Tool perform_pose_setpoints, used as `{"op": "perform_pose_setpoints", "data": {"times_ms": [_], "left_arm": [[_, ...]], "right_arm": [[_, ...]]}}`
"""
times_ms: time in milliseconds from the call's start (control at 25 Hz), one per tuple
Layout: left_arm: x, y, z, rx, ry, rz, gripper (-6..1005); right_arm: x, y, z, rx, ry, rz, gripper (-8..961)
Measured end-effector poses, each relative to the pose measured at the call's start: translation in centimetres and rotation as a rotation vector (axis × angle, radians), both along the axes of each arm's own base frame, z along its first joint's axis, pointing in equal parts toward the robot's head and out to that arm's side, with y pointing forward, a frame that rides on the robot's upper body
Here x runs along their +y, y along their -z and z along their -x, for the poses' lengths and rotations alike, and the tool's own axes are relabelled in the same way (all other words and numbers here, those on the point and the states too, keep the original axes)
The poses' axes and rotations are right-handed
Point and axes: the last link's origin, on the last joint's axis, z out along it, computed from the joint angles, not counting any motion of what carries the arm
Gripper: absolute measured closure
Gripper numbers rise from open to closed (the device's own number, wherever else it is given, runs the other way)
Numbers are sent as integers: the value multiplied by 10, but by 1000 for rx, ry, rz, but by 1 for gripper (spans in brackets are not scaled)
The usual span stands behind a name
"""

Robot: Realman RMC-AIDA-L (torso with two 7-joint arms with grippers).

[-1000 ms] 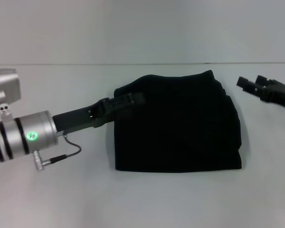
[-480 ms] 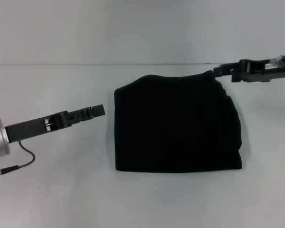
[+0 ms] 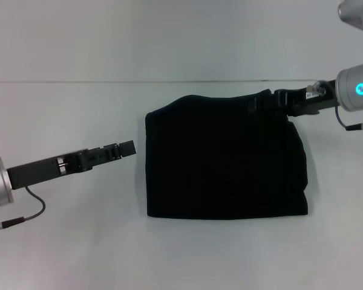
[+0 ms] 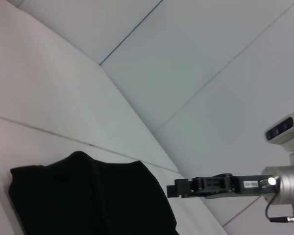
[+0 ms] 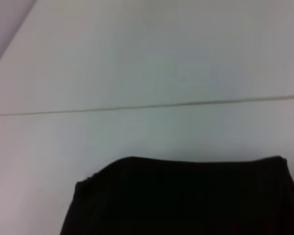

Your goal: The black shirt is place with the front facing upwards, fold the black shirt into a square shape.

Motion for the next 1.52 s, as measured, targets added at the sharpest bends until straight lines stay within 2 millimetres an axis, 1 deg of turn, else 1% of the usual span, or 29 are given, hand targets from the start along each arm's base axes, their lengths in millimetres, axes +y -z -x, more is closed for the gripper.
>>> {"op": "perform_pose_setpoints", "data": {"times_ms": [240, 440, 760, 1000, 1240, 1400, 1520], "left_arm": [[-1, 4, -1, -2, -2, 8, 113], [-2, 7, -1, -2, -2, 14, 114], [-4, 9, -2, -9, -3, 20, 114], [-3, 10, -4, -12, 3, 23, 114], [-3, 11, -5, -13, 5, 23, 114], [-3, 11, -5, -13, 5, 23, 113], [-4, 11, -4, -13, 5, 23, 113]], "right_arm": [[-1, 14, -10, -41, 16, -24, 144], [-1, 21, -13, -54, 16, -37, 144], [-3, 24, -18, -72, 19, -52, 144], [-4, 28, -19, -78, 11, -51, 144], [-8, 36, -16, -69, 4, -32, 145], [-10, 40, -14, -68, 1, -24, 190], [-9, 37, -16, -63, 4, -29, 224]]}}
